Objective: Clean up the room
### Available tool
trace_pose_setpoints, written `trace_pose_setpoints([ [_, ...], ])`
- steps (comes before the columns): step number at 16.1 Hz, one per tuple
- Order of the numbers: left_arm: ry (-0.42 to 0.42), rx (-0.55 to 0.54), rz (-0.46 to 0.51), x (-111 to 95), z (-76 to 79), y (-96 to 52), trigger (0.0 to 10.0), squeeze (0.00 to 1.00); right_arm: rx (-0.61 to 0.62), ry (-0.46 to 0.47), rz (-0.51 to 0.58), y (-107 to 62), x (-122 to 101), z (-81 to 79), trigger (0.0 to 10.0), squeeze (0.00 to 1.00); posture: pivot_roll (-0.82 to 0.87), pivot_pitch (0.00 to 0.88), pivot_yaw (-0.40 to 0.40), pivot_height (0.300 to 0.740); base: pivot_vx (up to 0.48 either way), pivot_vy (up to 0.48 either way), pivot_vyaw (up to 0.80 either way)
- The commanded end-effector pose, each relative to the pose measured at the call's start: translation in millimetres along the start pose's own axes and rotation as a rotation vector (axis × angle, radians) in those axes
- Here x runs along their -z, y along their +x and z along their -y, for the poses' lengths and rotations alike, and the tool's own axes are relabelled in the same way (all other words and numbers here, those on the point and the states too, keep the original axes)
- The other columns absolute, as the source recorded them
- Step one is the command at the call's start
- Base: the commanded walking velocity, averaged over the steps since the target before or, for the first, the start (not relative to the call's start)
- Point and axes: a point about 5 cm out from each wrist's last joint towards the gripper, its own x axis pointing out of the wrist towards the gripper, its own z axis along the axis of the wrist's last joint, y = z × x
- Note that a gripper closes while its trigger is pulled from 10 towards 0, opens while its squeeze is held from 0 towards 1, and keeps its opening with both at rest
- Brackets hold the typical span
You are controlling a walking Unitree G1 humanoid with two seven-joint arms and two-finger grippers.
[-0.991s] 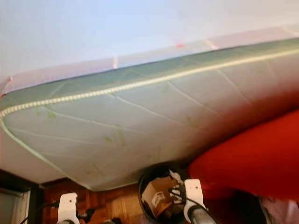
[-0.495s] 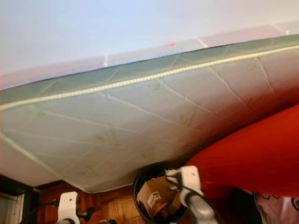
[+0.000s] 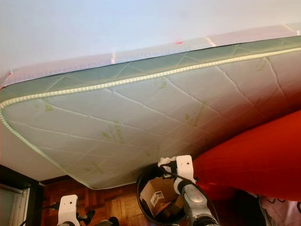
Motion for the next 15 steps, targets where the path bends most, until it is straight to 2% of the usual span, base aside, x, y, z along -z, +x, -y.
trace_pose_setpoints([
  [1,0.006,-0.012,-0.027,7.7,-2.8,-2.0,10.0,0.00,0.054,0.036,0.014,-1.5,-0.3,7.0,10.0,0.00,-0.01,0.207,-0.008,0.740,0.000,0.000,0.00],
  [6,0.006,-0.008,-0.028,7.9,-2.8,-2.1,10.0,0.00,0.083,0.027,0.007,-2.3,-0.2,12.9,10.0,0.00,-0.01,0.209,-0.008,0.740,0.000,0.000,0.00],
  [11,0.007,-0.009,-0.029,7.8,-3.1,-2.1,10.0,0.00,0.082,0.030,-0.010,-2.8,3.4,10.6,10.0,0.00,0.00,0.212,-0.006,0.740,0.000,0.000,0.00],
  [15,0.009,-0.009,-0.028,7.7,-3.4,-2.1,10.0,0.00,0.083,0.026,-0.023,-2.7,4.8,9.4,10.0,0.00,0.00,0.212,-0.005,0.695,0.000,0.000,0.00],
])
